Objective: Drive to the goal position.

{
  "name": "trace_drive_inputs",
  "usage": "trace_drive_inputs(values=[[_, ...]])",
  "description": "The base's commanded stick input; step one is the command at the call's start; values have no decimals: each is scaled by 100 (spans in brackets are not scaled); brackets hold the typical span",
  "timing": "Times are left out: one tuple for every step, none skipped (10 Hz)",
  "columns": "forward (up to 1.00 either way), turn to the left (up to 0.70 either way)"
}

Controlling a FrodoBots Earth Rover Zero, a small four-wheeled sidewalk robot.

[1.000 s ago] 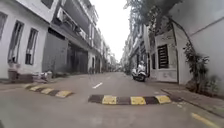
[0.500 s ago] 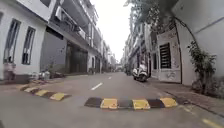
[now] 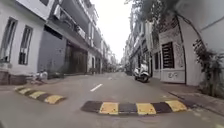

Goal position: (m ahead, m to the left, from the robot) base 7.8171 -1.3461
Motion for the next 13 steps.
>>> trace_drive_inputs(values=[[50,0],[50,0],[50,0],[50,0],[50,-23],[50,-50],[50,-50],[50,-29],[50,0],[50,0],[50,0],[50,0],[50,0]])
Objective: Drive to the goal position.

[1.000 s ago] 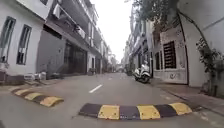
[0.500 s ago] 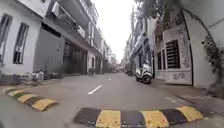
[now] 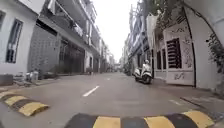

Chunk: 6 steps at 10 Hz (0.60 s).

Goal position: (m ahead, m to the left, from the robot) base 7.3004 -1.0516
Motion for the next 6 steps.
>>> trace_drive_inputs(values=[[50,0],[50,0],[50,0],[50,0],[50,0],[50,0]])
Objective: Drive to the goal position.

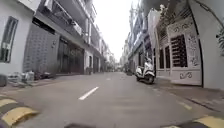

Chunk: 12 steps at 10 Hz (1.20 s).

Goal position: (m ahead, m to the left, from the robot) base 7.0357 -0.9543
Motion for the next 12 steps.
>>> trace_drive_inputs(values=[[50,0],[50,0],[50,0],[50,0],[50,0],[50,0],[50,0],[50,0],[50,0],[50,0],[50,0],[50,0]])
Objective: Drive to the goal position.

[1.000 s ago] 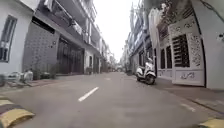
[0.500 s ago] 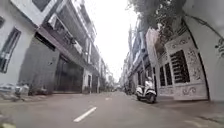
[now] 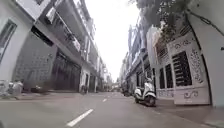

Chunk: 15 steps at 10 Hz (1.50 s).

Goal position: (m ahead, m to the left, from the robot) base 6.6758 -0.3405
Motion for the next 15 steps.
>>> trace_drive_inputs(values=[[50,0],[50,0],[50,0],[50,0],[50,0],[50,0],[50,0],[50,0],[50,0],[50,0],[50,0],[50,0],[50,0],[50,0],[50,0]])
